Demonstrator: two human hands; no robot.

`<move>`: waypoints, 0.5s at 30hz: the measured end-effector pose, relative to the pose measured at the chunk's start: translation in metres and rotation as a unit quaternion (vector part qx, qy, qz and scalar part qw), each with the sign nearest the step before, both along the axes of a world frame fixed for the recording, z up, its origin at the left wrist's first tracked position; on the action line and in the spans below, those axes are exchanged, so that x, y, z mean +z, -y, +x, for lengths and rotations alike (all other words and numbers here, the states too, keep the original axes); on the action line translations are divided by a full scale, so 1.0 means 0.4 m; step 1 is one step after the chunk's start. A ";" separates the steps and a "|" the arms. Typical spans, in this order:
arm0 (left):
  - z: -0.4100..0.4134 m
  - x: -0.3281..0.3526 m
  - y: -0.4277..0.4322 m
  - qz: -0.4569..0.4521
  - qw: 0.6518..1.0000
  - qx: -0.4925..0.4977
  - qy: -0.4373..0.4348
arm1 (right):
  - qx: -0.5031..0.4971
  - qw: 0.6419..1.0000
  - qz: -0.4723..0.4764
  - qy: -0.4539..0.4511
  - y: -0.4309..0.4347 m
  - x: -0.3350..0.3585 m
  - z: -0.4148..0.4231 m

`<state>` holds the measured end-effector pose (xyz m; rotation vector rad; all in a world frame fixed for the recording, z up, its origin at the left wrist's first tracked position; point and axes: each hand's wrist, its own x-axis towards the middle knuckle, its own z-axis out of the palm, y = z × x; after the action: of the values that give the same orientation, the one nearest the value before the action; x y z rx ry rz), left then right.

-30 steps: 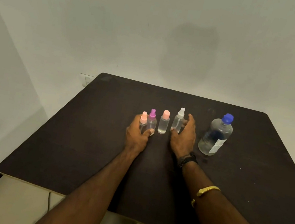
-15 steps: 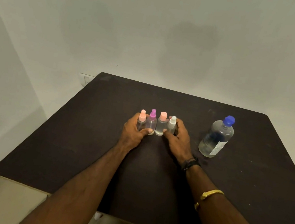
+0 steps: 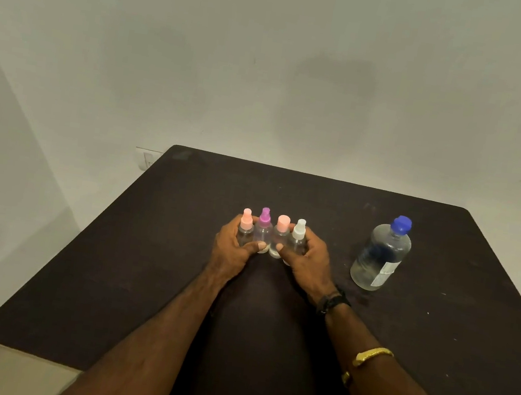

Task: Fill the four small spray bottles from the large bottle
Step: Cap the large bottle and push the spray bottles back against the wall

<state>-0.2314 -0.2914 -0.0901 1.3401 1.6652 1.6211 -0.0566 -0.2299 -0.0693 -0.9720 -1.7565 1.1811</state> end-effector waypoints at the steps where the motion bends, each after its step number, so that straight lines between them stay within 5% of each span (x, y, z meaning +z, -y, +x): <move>1: -0.001 -0.002 -0.001 0.000 1.000 0.001 0.002 | -0.002 1.000 -0.003 0.000 0.001 0.000 -0.004; 15: -0.095 0.075 -0.130 0.017 1.000 0.007 -0.012 | -0.028 0.999 -0.001 -0.017 -0.121 0.065 -0.110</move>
<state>-0.2693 -0.2394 -0.0600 1.3717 1.6720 1.6536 -0.1005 -0.1814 -0.0433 -0.9902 -1.6908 1.1572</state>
